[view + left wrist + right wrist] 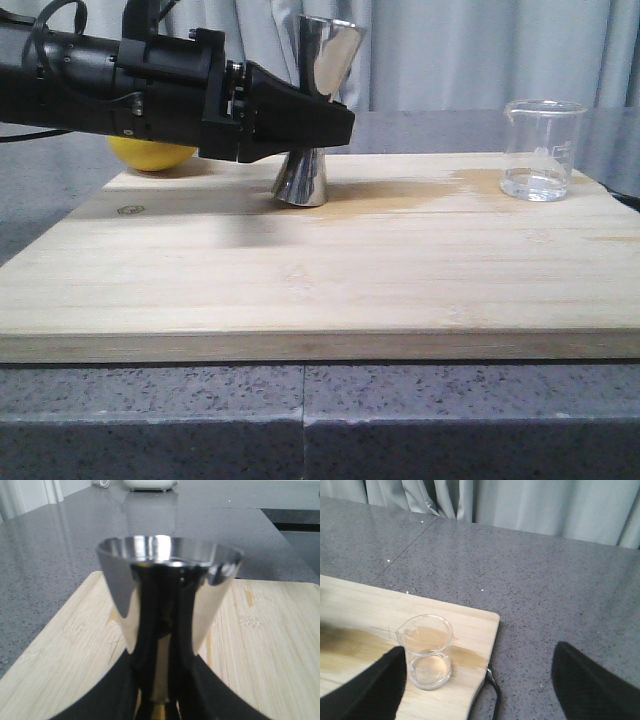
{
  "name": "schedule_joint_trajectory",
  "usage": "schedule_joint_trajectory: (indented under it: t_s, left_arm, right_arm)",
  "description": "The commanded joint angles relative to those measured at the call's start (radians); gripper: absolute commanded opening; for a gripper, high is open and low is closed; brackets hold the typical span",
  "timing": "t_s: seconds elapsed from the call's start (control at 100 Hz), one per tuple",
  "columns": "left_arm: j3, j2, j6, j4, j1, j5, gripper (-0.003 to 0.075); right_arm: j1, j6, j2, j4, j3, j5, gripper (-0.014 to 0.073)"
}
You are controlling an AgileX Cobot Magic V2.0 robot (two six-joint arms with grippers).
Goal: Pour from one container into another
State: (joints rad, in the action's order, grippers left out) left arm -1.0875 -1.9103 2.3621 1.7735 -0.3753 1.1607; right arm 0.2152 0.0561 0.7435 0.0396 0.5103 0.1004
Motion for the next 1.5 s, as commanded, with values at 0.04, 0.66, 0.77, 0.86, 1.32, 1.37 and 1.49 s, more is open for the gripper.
schedule_joint_trajectory:
  t_s: [0.04, 0.66, 0.77, 0.86, 1.32, 1.37, 1.49]
  left_arm:
    - [-0.027, 0.044, -0.004, 0.077, 0.005, 0.109, 0.0179]
    - [-0.027, 0.044, -0.055, 0.077, 0.005, 0.109, 0.0506]
    - [-0.027, 0.044, -0.082, 0.077, 0.005, 0.106, 0.0535]
    - [-0.027, 0.046, -0.084, 0.077, 0.005, 0.094, 0.0536]
    - [-0.027, 0.132, -0.218, -0.053, 0.005, -0.043, 0.0539]
    - [-0.027, 0.139, -0.236, -0.069, 0.005, -0.074, 0.0539]
    - [-0.027, 0.161, -0.280, -0.116, 0.005, -0.109, 0.0539]
  right_arm:
    - [0.001, 0.007, -0.007, 0.013, 0.038, -0.084, 0.0533]
    - [0.001, 0.007, -0.007, 0.013, 0.038, -0.084, 0.0533]
    - [0.001, 0.007, -0.007, 0.013, 0.038, -0.084, 0.0532]
    - [0.001, 0.007, -0.007, 0.013, 0.038, -0.084, 0.0532]
    - [0.001, 0.007, -0.007, 0.013, 0.038, -0.084, 0.0532]
    - [0.001, 0.007, -0.007, 0.013, 0.038, -0.084, 0.0532]
    - [0.001, 0.007, -0.007, 0.013, 0.038, -0.084, 0.0532]
